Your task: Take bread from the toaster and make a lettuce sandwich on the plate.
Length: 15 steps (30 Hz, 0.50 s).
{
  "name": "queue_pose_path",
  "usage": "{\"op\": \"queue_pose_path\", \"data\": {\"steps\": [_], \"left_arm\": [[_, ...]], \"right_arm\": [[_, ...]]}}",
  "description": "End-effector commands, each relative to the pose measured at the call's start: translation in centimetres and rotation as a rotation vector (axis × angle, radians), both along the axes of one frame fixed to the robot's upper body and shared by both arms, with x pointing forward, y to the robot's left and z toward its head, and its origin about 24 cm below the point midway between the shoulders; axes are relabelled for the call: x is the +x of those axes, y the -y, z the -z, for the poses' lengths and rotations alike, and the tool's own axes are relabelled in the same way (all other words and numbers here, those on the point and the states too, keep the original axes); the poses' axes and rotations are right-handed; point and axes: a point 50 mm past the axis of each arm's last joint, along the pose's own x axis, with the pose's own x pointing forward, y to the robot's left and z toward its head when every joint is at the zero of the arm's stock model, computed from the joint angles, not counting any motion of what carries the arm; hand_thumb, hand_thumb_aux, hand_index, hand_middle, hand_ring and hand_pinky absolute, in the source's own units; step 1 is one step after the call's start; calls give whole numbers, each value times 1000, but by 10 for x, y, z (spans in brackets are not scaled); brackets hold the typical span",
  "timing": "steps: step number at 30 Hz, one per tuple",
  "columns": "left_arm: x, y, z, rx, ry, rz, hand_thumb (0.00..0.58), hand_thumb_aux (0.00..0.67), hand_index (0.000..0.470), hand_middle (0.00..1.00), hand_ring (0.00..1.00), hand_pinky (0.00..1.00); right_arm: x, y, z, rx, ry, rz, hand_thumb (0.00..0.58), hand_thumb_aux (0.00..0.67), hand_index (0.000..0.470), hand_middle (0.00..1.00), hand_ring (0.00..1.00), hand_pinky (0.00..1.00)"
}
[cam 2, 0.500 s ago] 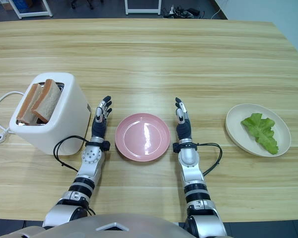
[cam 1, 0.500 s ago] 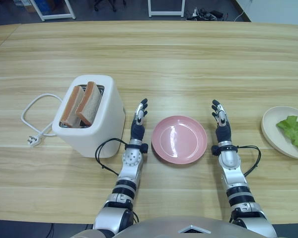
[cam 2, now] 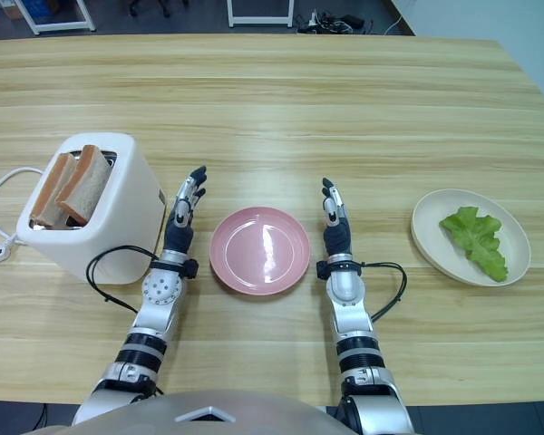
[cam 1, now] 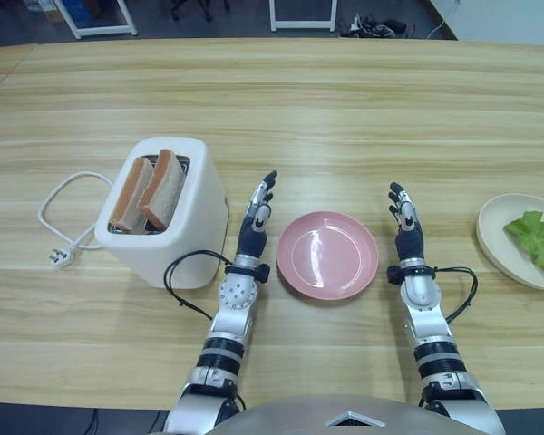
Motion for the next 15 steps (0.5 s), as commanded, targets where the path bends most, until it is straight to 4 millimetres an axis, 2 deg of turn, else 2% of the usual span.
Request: {"op": "queue_pose_path", "data": {"steps": [1, 4, 7, 10, 13, 15], "left_arm": [[-79, -28, -128, -67, 410, 220, 0, 0, 0, 0, 0, 0], [-99, -67, -159, -33, 492, 160, 0, 0, 0, 0, 0, 0], [-109, -110, -175, 66, 525, -60, 0, 0, 0, 0, 0, 0], [-111, -141, -173, 203, 452, -301, 0, 0, 0, 0, 0, 0], [-98, -168, -156, 493, 288, -604, 0, 0, 0, 0, 0, 0], [-88, -179, -140, 722, 199, -743, 0, 0, 0, 0, 0, 0]], "right_arm": [[3, -13, 7, -5, -38, -29, 0, 0, 0, 0, 0, 0], [4, -22, 9, -9, -46, -47, 0, 0, 0, 0, 0, 0], [5, -25, 11, -4, -56, -51, 0, 0, 0, 0, 0, 0], [4, -23, 12, -4, -57, -46, 0, 0, 0, 0, 0, 0], [2, -20, 12, -8, -57, -37, 0, 0, 0, 0, 0, 0], [1, -19, 12, -9, -58, -33, 0, 0, 0, 0, 0, 0]]}}
